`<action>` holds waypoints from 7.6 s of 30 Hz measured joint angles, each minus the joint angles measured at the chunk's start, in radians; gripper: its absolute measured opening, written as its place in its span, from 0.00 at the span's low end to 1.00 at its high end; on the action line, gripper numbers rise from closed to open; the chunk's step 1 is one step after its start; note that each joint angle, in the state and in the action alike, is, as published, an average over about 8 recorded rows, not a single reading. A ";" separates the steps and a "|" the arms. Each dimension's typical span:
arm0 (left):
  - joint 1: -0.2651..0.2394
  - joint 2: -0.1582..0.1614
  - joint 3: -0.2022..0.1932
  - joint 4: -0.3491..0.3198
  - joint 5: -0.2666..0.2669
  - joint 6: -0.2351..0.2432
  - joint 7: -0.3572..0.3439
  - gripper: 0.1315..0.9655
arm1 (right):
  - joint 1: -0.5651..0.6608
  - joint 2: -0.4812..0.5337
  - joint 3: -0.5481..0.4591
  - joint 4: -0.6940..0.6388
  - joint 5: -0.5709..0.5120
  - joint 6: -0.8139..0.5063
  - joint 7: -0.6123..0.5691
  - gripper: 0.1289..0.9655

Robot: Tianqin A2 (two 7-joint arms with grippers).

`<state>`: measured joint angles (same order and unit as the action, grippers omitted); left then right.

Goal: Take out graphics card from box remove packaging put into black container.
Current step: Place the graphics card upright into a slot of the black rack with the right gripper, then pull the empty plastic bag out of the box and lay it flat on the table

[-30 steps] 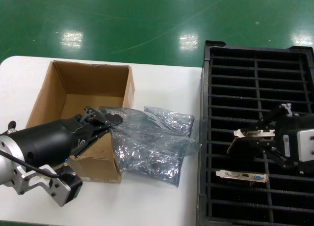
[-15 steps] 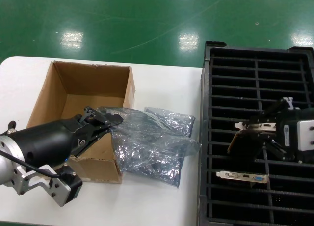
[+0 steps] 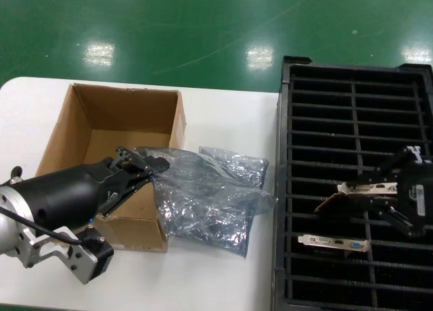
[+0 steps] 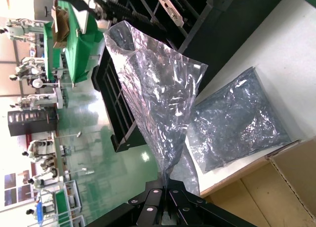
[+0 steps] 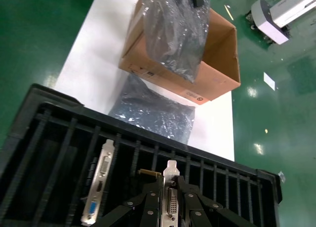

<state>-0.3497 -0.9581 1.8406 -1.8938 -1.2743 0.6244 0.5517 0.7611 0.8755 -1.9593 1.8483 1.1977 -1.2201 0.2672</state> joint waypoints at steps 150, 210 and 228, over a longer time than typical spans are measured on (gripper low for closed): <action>0.000 0.000 0.000 0.000 0.000 0.000 0.000 0.01 | 0.070 -0.164 -0.070 -0.223 -0.083 0.061 -0.010 0.07; -0.031 0.062 -0.024 0.009 -0.247 0.013 -0.332 0.01 | -0.222 0.010 0.244 -0.197 0.235 0.251 0.013 0.76; -0.256 0.119 0.357 0.277 -0.351 -0.129 -1.061 0.01 | -0.222 0.010 0.244 -0.197 0.235 0.251 0.012 0.96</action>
<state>-0.6059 -0.8390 2.1979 -1.6165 -1.6251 0.4959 -0.5092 0.5387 0.8853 -1.7153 1.6510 1.4331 -0.9691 0.2795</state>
